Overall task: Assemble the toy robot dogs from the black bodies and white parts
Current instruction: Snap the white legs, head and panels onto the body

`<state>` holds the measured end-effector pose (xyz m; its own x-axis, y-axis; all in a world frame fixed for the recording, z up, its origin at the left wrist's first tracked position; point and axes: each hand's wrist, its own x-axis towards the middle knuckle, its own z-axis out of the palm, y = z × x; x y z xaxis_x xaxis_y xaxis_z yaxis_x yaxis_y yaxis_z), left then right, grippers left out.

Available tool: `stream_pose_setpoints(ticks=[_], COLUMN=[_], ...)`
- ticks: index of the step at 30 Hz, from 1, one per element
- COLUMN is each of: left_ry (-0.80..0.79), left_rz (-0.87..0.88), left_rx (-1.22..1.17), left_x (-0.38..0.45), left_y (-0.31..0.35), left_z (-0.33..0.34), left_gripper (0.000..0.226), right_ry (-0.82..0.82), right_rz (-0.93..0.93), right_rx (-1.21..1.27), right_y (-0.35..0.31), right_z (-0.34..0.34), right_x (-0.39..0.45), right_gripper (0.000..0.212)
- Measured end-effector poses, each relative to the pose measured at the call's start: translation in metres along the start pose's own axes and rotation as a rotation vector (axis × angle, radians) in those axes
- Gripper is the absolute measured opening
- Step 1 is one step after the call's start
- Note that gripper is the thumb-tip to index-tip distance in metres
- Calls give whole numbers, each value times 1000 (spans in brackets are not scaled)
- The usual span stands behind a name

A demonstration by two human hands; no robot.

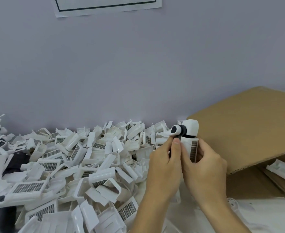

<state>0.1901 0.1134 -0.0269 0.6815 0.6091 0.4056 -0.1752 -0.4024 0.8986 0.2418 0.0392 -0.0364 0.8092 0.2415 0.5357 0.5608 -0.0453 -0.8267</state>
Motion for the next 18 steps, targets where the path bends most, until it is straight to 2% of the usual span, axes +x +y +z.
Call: stream_pose_setpoints(ticks=[3, 8, 11, 13, 18], left_ry=[-20, -23, -17, -4, 115], left_rz=[40, -16, -85, -145, -266], left_rx=[6, -54, -127, -183, -255], left_x=[0, 0, 0, 1, 4], left_y=[-1, -5, -2, -1, -1], left_z=[1, -1, 0, -1, -6], left_gripper=[51, 27, 14, 16, 28], right_ry=[36, -28, -67, -135, -300], right_rz=[4, 30, 18, 6, 18], right_rx=[-17, -59, -70, -29, 70], right_y=[-2, 2, 4, 4, 3], right_z=[1, 2, 1, 0, 4], right_x=[0, 0, 1, 1, -2], right_gripper=[23, 29, 23, 15, 20])
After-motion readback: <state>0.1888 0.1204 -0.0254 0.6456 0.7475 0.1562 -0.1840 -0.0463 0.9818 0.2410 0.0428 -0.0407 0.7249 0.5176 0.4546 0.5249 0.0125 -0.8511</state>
